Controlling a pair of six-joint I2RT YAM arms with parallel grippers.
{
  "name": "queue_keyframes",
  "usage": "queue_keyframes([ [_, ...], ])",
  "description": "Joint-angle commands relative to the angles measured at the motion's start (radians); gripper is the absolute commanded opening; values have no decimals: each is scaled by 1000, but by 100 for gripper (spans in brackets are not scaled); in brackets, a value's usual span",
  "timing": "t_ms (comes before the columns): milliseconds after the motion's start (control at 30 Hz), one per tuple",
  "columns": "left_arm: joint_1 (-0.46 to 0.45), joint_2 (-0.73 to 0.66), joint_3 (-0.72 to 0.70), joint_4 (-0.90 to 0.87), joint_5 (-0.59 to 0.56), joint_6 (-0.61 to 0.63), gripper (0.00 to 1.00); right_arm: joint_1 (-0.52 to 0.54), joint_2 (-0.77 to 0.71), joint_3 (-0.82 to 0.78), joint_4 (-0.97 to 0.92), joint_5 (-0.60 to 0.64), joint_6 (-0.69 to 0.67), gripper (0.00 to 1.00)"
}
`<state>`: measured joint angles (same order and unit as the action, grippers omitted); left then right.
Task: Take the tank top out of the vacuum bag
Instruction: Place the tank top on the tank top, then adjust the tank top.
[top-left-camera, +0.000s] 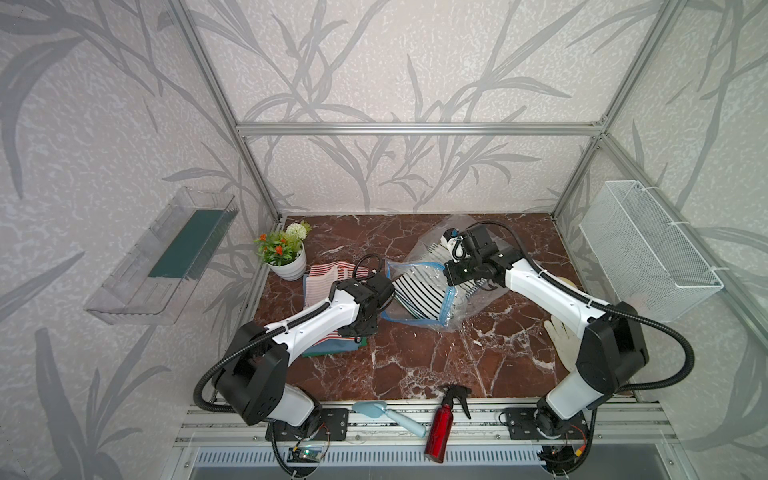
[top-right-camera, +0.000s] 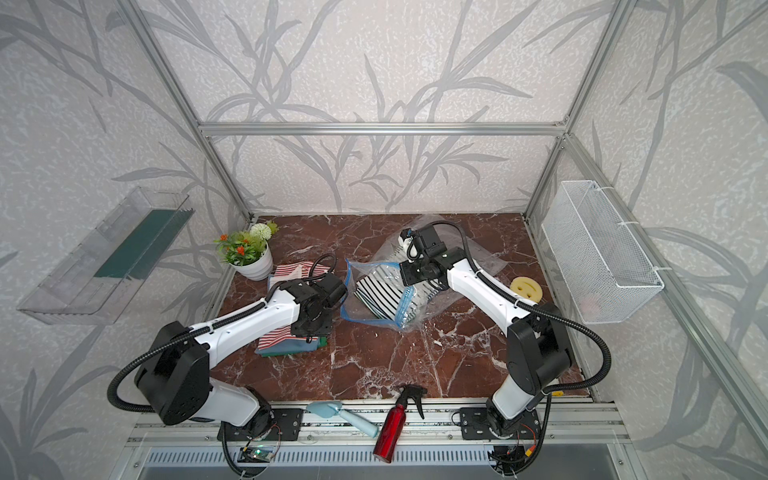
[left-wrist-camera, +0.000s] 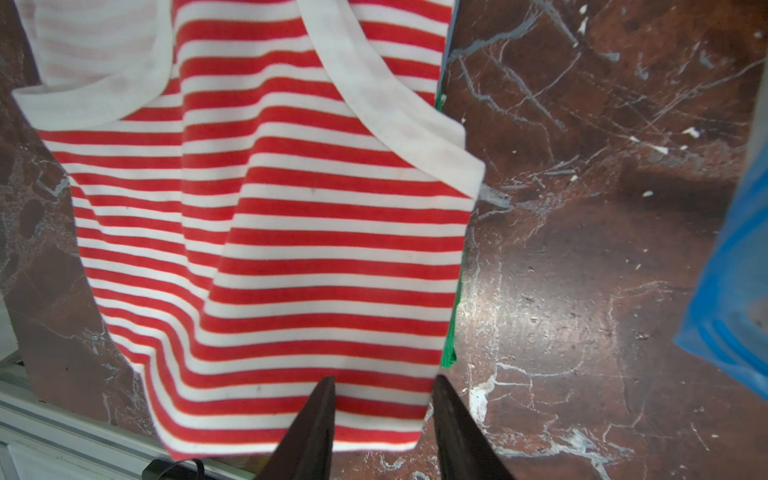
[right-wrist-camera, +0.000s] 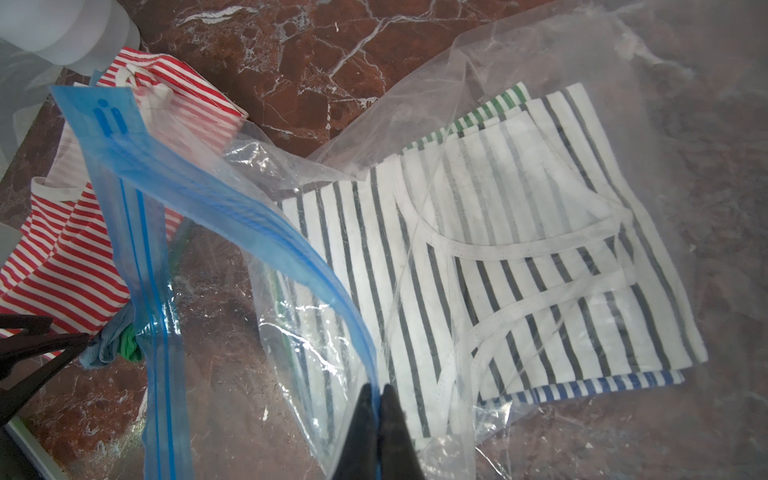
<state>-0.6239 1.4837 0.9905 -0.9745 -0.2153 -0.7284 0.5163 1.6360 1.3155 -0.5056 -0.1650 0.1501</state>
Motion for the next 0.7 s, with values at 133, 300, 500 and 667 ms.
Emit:
queue_keyframes([
  [133,-5,56,16,-59,-87,-14,41,4,-7,-8,-7,4,4,0],
  [300,-3,73,4,-53,-107,-34,39,4,-6,-8,-9,7,3,0],
  [500,14,76,-42,6,-79,-49,34,5,-3,-7,-11,2,2,0],
  [667,26,71,-90,60,-34,-52,36,5,-5,-7,-12,2,2,0],
])
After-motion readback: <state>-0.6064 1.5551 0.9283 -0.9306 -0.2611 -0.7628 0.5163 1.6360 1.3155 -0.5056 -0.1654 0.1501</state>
